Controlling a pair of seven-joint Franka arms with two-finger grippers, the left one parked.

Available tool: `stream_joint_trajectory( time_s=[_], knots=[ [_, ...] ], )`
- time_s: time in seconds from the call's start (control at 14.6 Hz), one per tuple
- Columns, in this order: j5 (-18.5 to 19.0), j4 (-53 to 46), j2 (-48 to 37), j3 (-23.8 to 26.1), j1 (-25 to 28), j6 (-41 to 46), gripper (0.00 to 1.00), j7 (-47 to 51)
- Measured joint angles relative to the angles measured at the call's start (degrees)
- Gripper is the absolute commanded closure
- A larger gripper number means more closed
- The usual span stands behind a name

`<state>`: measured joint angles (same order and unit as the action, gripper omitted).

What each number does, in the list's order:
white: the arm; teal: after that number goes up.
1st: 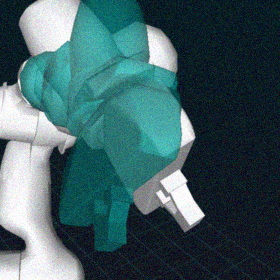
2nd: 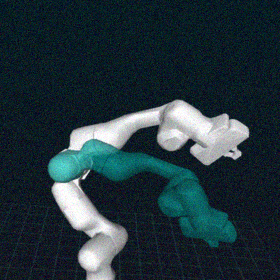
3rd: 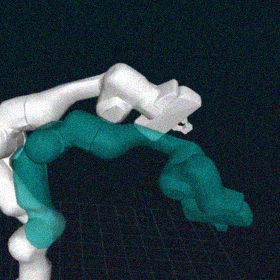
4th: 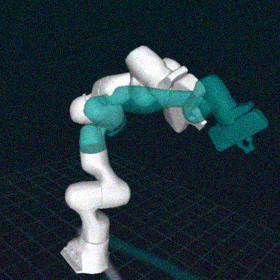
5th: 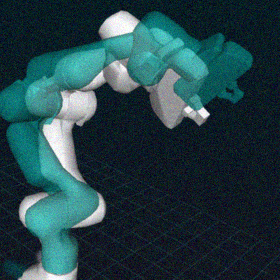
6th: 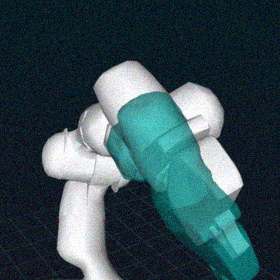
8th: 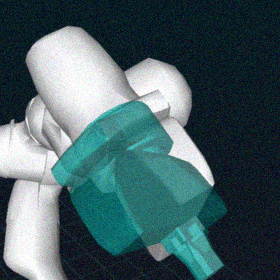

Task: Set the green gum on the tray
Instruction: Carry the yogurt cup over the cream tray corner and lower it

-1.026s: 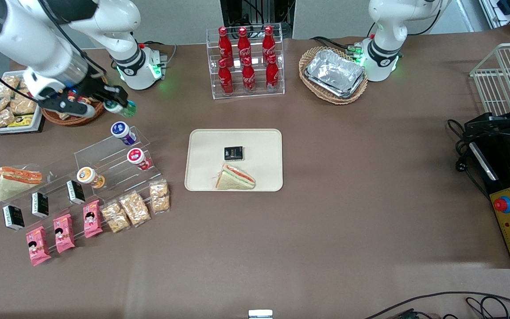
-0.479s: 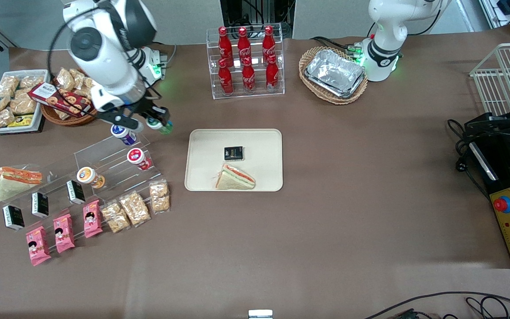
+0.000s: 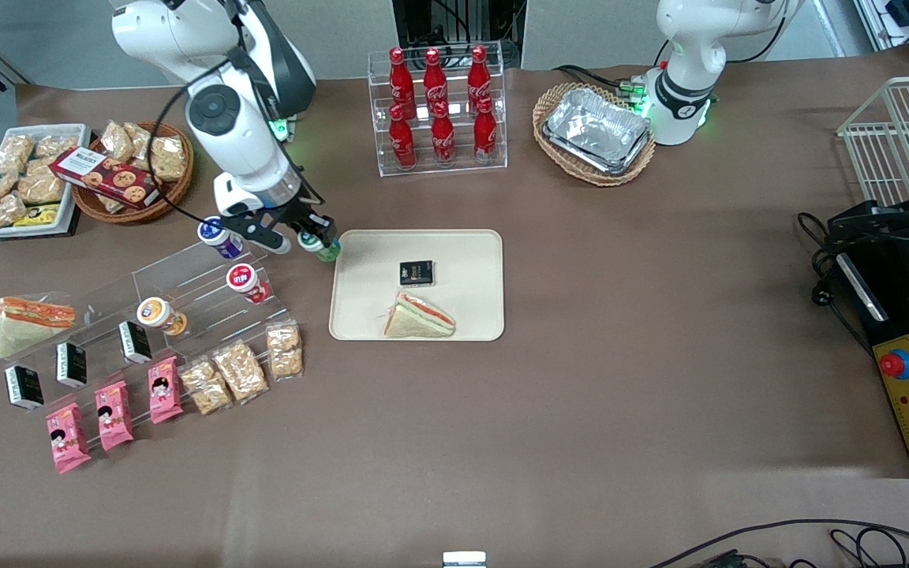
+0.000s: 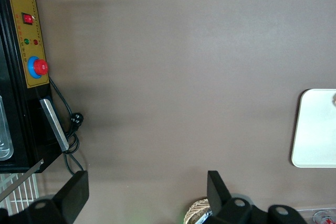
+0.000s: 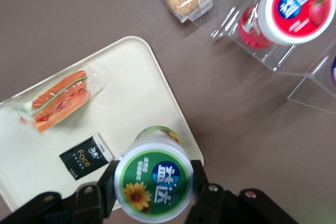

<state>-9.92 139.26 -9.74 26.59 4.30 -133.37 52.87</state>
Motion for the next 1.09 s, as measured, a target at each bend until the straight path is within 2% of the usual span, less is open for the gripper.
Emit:
stream_joint_trajectory(
  time_s=[0.27,0.82,0.96,1.09],
  knots=[
    [3.31,2.47,2.70,1.42,1.15,-5.93,0.61,5.81],
    [5.79,8.07,7.11,4.22,1.27,-16.85,0.61,11.42],
    [8.89,8.60,8.27,4.21,1.26,-17.90,0.61,14.17],
    [15.45,8.78,9.63,4.21,1.27,-18.71,0.61,20.08]
  ],
)
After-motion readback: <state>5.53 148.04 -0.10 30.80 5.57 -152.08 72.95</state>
